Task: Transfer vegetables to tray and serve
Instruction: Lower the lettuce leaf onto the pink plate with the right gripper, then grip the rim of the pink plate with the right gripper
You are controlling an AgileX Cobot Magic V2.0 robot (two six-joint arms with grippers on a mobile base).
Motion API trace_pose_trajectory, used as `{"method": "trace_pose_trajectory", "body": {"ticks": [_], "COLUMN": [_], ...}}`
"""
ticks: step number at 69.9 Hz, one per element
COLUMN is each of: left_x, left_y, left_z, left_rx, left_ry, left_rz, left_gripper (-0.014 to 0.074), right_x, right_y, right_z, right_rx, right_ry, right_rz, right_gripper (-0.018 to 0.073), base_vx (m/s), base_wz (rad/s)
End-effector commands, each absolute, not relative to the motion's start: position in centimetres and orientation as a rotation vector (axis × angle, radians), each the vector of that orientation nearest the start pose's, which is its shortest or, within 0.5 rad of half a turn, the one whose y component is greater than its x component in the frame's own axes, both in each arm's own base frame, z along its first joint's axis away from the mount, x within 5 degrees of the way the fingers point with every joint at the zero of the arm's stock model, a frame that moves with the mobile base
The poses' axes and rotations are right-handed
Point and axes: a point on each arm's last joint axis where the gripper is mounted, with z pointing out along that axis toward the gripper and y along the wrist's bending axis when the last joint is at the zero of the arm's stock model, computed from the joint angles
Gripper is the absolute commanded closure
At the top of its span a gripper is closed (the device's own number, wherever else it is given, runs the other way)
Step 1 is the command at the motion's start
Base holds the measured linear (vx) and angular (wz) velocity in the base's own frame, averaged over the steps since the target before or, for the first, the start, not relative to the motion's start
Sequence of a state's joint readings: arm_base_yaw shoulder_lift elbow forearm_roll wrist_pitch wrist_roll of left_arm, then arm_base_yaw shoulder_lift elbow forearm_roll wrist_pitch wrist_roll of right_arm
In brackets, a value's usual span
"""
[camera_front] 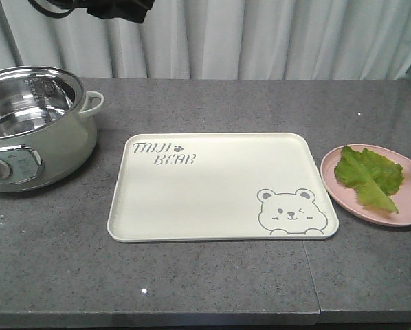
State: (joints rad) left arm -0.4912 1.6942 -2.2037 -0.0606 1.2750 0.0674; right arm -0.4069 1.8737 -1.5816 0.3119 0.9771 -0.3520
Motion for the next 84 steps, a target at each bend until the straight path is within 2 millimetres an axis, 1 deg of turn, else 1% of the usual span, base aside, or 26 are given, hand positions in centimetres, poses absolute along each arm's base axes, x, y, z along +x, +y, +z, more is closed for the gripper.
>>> {"method": "trace_pose_trajectory", "body": {"ticks": [1, 14, 19, 50, 55, 60, 67, 74, 84], "left_x": [28.0, 28.0, 28.0, 28.0, 28.0, 28.0, 28.0, 28.0, 28.0], "left_y": [-15.8, -15.8, -15.8, -15.8, -15.8, -15.8, -15.8, -15.8, -15.8], "left_z": [52.2, 52.2, 52.2, 52.2, 52.2, 52.2, 52.2, 52.2, 52.2], "left_rx": [0.607, 0.607, 0.607, 0.607, 0.607, 0.607, 0.607, 0.607, 0.607], "left_ry": [2.089, 2.089, 2.089, 2.089, 2.089, 2.089, 2.089, 2.089, 2.089], "left_rz": [-0.333, -0.333, -0.333, -0.333, -0.333, -0.333, -0.333, -0.333, -0.333], "left_gripper": [0.0377, 0.0377, 0.0377, 0.0377, 0.0377, 0.0377, 0.0377, 0.0377, 0.0377], "right_x": [37.7, 37.9, 37.9, 38.5, 38.5, 38.6, 38.5, 38.4, 38.4], "right_y": [-14.0, -14.3, -14.4, -14.7, -14.7, -14.7, -14.7, -14.6, -14.6], "right_z": [29.4, 29.0, 28.5, 25.1, 24.9, 24.6, 24.1, 23.5, 23.6], "right_rx": [0.243, 0.277, 0.27, 0.311, 0.324, 0.346, 0.346, 0.348, 0.346], "right_ry": [2.611, 2.624, 2.652, 2.769, 2.778, 2.789, 2.823, 2.856, 2.852], "right_rz": [0.129, 0.113, 0.1, 0.157, 0.165, 0.176, 0.195, 0.216, 0.214], "right_gripper": [0.0171, 0.0171, 0.0171, 0.0171, 0.0185, 0.0218, 0.03, 0.0409, 0.0571], "base_vx": [0.0, 0.0, 0.0, 0.0, 0.0, 0.0, 0.0, 0.0, 0.0], "base_wz": [0.0, 0.0, 0.0, 0.0, 0.0, 0.0, 0.0, 0.0, 0.0]}}
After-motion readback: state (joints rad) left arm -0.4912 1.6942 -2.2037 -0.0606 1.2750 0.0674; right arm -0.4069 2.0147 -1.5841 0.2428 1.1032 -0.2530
